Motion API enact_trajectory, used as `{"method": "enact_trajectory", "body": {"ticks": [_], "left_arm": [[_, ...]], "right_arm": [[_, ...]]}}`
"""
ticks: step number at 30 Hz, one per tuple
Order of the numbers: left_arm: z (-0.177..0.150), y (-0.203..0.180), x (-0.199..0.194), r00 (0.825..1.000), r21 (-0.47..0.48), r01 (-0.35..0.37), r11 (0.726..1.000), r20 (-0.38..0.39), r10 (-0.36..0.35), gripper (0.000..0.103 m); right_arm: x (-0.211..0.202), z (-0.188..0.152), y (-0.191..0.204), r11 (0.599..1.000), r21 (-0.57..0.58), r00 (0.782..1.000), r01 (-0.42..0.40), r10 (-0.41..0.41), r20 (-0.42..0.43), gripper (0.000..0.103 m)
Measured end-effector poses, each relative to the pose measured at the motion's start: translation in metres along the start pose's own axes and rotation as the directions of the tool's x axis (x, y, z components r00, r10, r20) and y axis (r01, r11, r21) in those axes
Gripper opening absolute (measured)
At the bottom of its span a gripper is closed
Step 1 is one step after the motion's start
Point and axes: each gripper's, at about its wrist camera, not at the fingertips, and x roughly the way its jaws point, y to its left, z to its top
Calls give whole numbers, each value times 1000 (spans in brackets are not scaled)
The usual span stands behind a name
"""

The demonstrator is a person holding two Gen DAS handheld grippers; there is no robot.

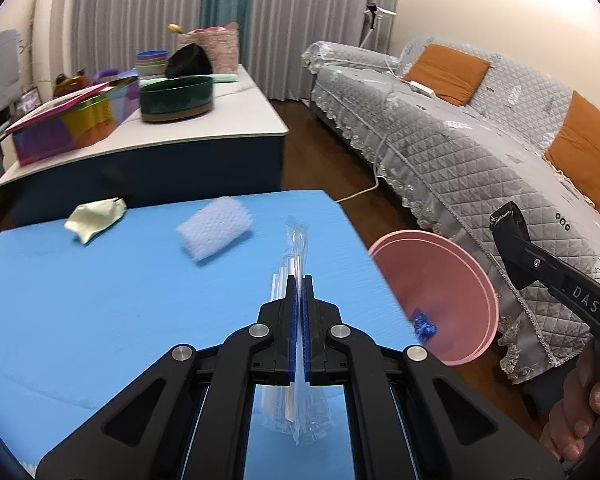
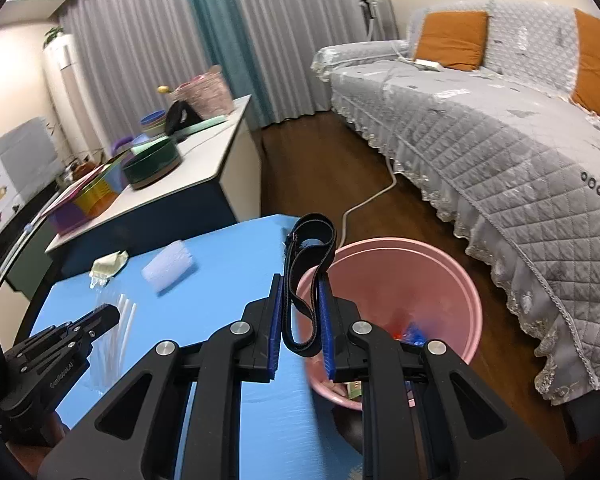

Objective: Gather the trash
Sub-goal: 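Carry the strap and straw packet over the pink bin and open both tools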

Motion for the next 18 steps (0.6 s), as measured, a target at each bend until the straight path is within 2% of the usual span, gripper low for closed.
{"method": "enact_trajectory", "body": {"ticks": [11,18], "left_arm": [[21,-39,25,998,31,61,998,-9,-61,2],[33,-60,44,992,49,124,991,-12,-123,2]], "right_arm": [[8,17,-50,994,93,998,63,-63,5,17],[22,15,-62,991,111,997,75,-73,-21,17]]}}
